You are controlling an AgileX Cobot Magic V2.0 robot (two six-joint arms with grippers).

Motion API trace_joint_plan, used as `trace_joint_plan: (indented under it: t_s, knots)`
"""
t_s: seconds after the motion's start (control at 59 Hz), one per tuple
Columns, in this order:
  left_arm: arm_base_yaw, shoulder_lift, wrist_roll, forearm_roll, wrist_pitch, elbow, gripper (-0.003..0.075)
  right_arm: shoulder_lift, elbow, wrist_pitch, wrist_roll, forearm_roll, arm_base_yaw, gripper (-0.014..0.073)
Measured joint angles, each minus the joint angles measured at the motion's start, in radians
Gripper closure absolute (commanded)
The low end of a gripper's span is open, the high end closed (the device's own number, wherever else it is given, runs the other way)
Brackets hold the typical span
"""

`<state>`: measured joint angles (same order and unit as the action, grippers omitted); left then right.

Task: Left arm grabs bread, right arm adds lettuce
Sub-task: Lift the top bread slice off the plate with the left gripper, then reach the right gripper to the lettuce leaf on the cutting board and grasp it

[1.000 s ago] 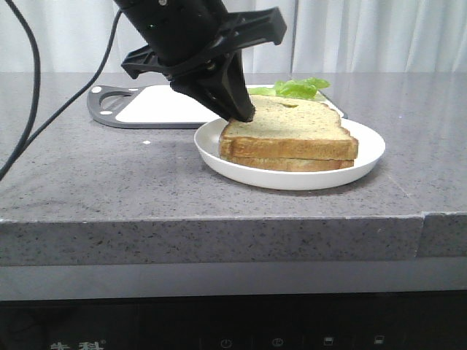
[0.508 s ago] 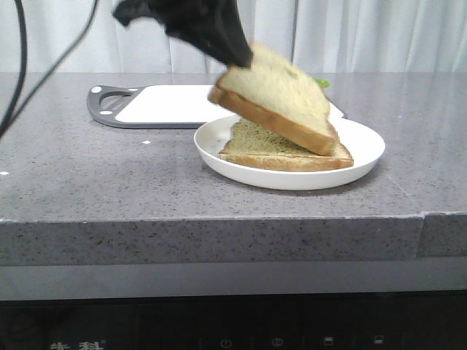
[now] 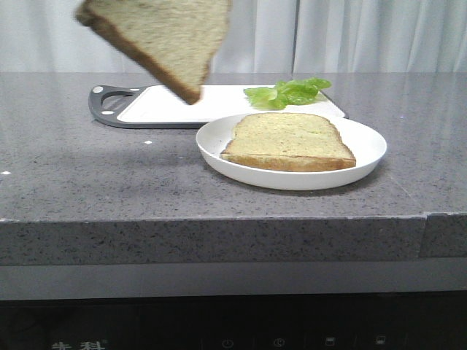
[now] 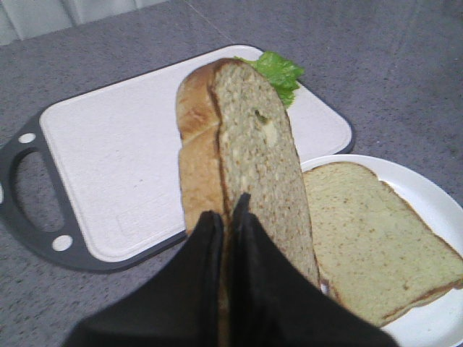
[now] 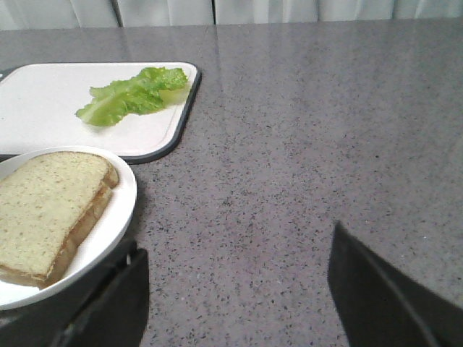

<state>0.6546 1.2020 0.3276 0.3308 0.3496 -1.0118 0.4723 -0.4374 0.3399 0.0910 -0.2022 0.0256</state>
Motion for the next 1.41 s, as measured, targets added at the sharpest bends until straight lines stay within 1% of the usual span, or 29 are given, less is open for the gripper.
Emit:
trace_joint_plan:
  t_s: [0.017, 0.034, 0.085, 0.169, 0.186, 0.22, 0.237, 0.356, 0.441, 0.492, 0.644, 0.847, 1.068, 1.237, 1.288, 1.339, 1.407]
  knots:
    - [0.0, -0.012, 0.022, 0.012, -0.003, 0.012, 0.0741, 0.009, 0.0, -0.005, 0.0, 0.0, 0.0, 0.0057]
    - [0.0, -0.031, 0.057, 0.064, -0.006, 0.029, 0.0741, 0.023, 0.0, -0.01, 0.0, 0.0, 0.0, 0.0057]
    - [0.0, -0.075, 0.146, 0.143, -0.018, 0.065, 0.0741, 0.06, -0.005, -0.017, 0.0, 0.0, 0.0, 0.0057]
    - [0.0, -0.157, 0.326, 0.326, -0.029, 0.123, 0.0741, 0.134, -0.035, -0.017, 0.008, 0.0, 0.008, 0.0057]
    - [0.0, -0.169, 0.354, 0.34, -0.03, 0.132, 0.0741, 0.147, -0.046, -0.017, 0.011, 0.0, 0.01, 0.0057]
    - [0.0, -0.199, 0.427, 0.426, -0.03, 0.159, 0.0741, 0.184, -0.062, -0.017, 0.024, 0.0, 0.015, 0.0057]
    - [0.0, -0.211, 0.456, 0.44, -0.03, 0.163, 0.0741, 0.208, -0.075, -0.017, 0.033, 0.0, 0.022, 0.0057]
    - [0.0, -0.295, 0.687, 0.686, -0.013, 0.229, 0.0741, 0.339, -0.159, -0.019, 0.08, 0.0, 0.046, 0.0057]
    - [0.0, -0.356, 0.824, 0.799, 0.017, 0.268, 0.0741, 0.479, -0.255, -0.031, 0.12, 0.0, 0.068, 0.0057]
    - [0.0, -0.385, 0.86, 0.827, 0.025, 0.289, 0.0741, 0.544, -0.3, -0.036, 0.133, 0.0, 0.075, 0.0057]
    - [0.0, -0.436, 0.9, 0.856, 0.039, 0.322, 0.0741, 0.779, -0.497, -0.045, 0.191, 0.0, 0.107, 0.0057]
    - [0.0, -0.441, 0.902, 0.86, 0.025, 0.322, 0.0741, 1.081, -0.758, -0.045, 0.277, 0.0, 0.151, 0.0057]
    - [0.0, -0.441, 0.904, 0.864, 0.017, 0.324, 0.0741, 1.387, -1.071, 0.039, 0.31, 0.0, 0.198, 0.0057]
    - [0.0, -0.441, 0.904, 0.864, 0.017, 0.324, 0.0741, 1.548, -1.243, 0.112, 0.314, 0.0, 0.209, 0.0063]
    - [0.0, -0.441, 0.904, 0.864, 0.017, 0.324, 0.0741, 1.577, -1.276, 0.127, 0.314, 0.0, 0.209, 0.0097]
    - [0.0, -0.441, 0.904, 0.864, 0.017, 0.324, 0.0741, 1.594, -1.296, 0.139, 0.314, 0.0, 0.209, 0.0172]
    - [0.0, -0.441, 0.904, 0.864, 0.017, 0.324, 0.0741, 1.601, -1.308, 0.141, 0.314, 0.002, 0.209, 0.0318]
